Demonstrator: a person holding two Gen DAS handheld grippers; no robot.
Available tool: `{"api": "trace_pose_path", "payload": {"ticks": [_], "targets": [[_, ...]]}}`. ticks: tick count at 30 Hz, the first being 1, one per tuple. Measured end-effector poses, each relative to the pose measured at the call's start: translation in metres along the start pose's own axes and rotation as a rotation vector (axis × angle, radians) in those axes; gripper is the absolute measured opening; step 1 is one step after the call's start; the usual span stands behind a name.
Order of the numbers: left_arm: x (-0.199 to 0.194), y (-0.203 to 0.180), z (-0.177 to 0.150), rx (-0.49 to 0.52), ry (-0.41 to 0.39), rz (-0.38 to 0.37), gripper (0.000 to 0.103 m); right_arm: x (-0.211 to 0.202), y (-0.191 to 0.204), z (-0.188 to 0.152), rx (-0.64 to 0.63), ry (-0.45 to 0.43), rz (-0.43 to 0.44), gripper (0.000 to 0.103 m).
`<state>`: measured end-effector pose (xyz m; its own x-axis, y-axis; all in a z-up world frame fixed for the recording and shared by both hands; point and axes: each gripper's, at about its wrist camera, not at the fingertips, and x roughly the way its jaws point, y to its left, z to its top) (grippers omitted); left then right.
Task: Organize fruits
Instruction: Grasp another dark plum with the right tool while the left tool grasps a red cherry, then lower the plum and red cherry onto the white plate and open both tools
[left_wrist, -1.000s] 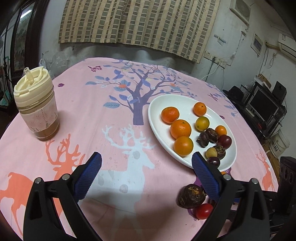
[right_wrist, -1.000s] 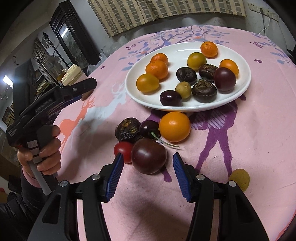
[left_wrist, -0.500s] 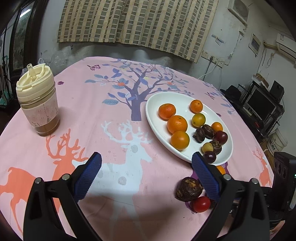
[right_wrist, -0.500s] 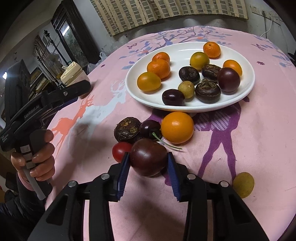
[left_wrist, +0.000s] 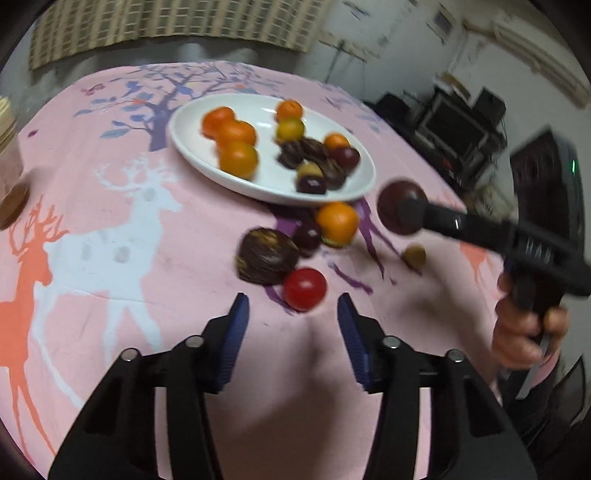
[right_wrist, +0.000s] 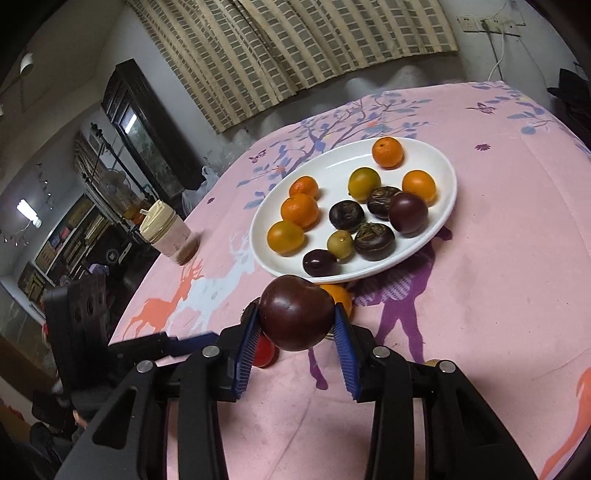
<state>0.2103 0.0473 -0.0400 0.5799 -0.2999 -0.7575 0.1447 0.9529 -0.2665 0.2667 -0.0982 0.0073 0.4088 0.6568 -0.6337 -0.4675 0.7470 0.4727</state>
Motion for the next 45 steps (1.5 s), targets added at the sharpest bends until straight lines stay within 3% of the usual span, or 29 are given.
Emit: {"api": "trace_pose_path", "payload": {"ticks": [5, 8, 15, 18, 24, 27, 29, 33, 42, 43, 44, 45], "targets": [[0.016, -0.017, -0.001, 0.033, 0.033, 0.065, 0.046, -0.001, 0.004, -0.001, -0.013, 0.001, 0.005, 0.04], [0.025, -0.018, 0.003, 0.03, 0.052, 0.107, 0.039, -0.003, 0.007, -0.002, -0.024, -0.005, 0.001, 0.04], [0.035, -0.026, 0.013, 0.04, 0.062, 0.149, 0.038, -0.007, 0.01, -0.004, -0.036, -0.017, 0.007, 0.04], [0.039, -0.031, 0.012, 0.072, 0.057, 0.197, 0.031, -0.008, 0.011, -0.005, -0.041, -0.022, 0.003, 0.04], [0.029, -0.028, 0.01, 0.057, 0.04, 0.158, 0.029, -0.009, 0.01, -0.005, -0.047, -0.019, -0.007, 0.04], [0.011, -0.027, 0.016, 0.068, -0.014, 0.103, 0.029, -0.009, 0.011, -0.005, -0.064, -0.027, -0.036, 0.04], [-0.001, -0.025, 0.027, 0.079, -0.064, 0.086, 0.029, -0.009, 0.012, -0.001, -0.085, -0.049, -0.061, 0.04], [-0.002, -0.017, 0.071, 0.093, -0.138, 0.122, 0.029, -0.002, 0.011, 0.021, -0.099, -0.093, -0.117, 0.04], [0.049, 0.007, 0.143, 0.055, -0.139, 0.17, 0.03, 0.048, -0.018, 0.08, -0.075, -0.106, -0.216, 0.042], [0.052, 0.009, 0.145, 0.037, -0.139, 0.187, 0.045, 0.05, -0.021, 0.08, -0.069, -0.104, -0.218, 0.045], [0.051, 0.011, 0.145, 0.027, -0.153, 0.208, 0.075, 0.049, -0.023, 0.079, -0.062, -0.103, -0.205, 0.049], [0.044, 0.013, 0.142, 0.021, -0.198, 0.239, 0.086, 0.047, -0.024, 0.079, -0.058, -0.105, -0.195, 0.049]]}}
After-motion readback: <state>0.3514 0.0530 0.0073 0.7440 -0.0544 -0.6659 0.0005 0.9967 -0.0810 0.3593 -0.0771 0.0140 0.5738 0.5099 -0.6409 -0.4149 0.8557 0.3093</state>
